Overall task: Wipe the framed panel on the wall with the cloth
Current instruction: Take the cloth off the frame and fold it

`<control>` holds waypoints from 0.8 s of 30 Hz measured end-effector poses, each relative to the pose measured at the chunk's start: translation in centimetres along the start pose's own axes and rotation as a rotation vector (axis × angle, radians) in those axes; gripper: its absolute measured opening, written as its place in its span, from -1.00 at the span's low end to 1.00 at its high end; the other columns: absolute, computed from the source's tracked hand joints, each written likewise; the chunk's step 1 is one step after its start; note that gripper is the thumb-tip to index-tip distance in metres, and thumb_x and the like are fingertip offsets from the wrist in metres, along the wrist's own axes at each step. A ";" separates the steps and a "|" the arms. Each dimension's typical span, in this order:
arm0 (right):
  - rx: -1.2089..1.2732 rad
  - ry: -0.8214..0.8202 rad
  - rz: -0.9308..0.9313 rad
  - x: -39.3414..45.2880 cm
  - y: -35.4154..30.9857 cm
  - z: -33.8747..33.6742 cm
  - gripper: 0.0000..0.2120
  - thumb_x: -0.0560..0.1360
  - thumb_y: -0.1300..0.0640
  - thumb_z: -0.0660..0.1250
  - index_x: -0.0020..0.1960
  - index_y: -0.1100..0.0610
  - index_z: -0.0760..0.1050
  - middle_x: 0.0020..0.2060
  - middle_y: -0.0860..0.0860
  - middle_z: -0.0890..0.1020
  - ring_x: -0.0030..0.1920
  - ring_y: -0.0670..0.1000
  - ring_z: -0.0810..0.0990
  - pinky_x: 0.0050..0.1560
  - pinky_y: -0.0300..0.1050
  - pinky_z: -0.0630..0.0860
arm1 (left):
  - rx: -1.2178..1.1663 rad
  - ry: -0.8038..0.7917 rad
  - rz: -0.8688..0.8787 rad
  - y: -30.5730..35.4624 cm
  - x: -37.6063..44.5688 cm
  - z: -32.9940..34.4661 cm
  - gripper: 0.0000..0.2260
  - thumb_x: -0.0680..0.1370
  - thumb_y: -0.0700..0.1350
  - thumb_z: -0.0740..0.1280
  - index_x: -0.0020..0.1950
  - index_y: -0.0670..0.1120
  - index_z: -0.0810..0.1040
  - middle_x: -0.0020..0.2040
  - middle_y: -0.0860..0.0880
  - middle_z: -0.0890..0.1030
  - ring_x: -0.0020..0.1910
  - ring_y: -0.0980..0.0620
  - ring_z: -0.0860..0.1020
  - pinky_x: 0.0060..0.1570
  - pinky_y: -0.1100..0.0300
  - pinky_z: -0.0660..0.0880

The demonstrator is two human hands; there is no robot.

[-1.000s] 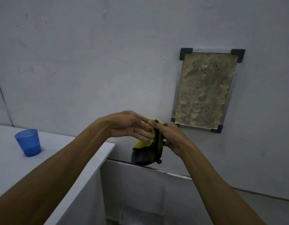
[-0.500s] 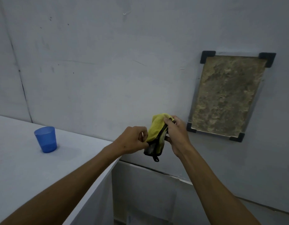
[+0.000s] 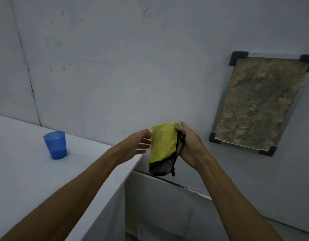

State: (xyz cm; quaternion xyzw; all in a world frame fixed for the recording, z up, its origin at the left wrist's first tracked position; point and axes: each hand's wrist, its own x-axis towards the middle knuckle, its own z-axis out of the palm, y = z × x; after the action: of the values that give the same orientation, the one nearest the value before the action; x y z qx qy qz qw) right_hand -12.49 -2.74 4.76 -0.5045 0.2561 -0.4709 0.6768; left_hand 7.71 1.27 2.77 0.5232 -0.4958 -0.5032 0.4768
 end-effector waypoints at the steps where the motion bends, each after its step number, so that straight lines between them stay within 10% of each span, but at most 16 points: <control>1: 0.052 -0.046 0.029 0.0 0.2 0.4 -0.87 0.66 0.14 0.16 0.00 0.10 0.47 -0.12 0.08 0.61 -0.11 0.06 0.60 -0.03 0.04 0.55 | -0.072 -0.077 -0.109 -0.2 0.0 -0.7 -0.56 0.36 0.11 0.46 0.08 -0.15 0.57 -0.01 -0.12 0.60 -0.01 -0.08 0.58 0.11 0.04 0.51; 5: 0.104 -0.094 0.089 0.7 1.7 1.5 -0.83 0.68 0.09 0.14 0.04 0.09 0.49 -0.09 0.07 0.67 -0.08 0.07 0.65 -0.06 0.03 0.62 | -0.216 -0.229 -0.201 -1.4 -0.4 -2.9 -0.62 0.40 0.07 0.53 0.07 -0.16 0.62 -0.08 -0.11 0.65 -0.15 -0.08 0.65 -0.10 0.06 0.61; 14: -0.393 0.112 0.324 4.3 10.7 4.3 -0.83 0.66 0.03 0.11 0.05 0.11 0.39 -0.13 0.13 0.59 -0.31 0.10 0.61 -0.38 -0.04 0.59 | 0.460 0.295 -0.080 -4.2 1.4 -7.8 -0.72 0.65 0.10 0.25 0.06 -0.10 0.59 0.07 -0.14 0.65 0.03 -0.08 0.61 0.00 0.04 0.52; 24: -0.788 0.157 0.260 9.6 15.9 7.2 -0.78 0.60 0.05 0.19 0.12 0.19 0.41 0.13 0.23 0.54 0.12 0.27 0.57 0.15 0.19 0.58 | 0.869 0.500 -0.105 -8.8 3.9 -14.0 -0.65 0.58 0.14 0.34 0.19 -0.11 0.46 -0.09 -0.08 0.57 -0.06 -0.07 0.54 -0.19 0.11 0.44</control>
State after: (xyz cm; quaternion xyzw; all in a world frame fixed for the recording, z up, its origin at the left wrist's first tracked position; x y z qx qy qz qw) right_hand 3.54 -7.38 -6.11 -0.6510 0.5286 -0.2848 0.4644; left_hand 22.02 -2.14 -5.63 0.8022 -0.5028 -0.1329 0.2932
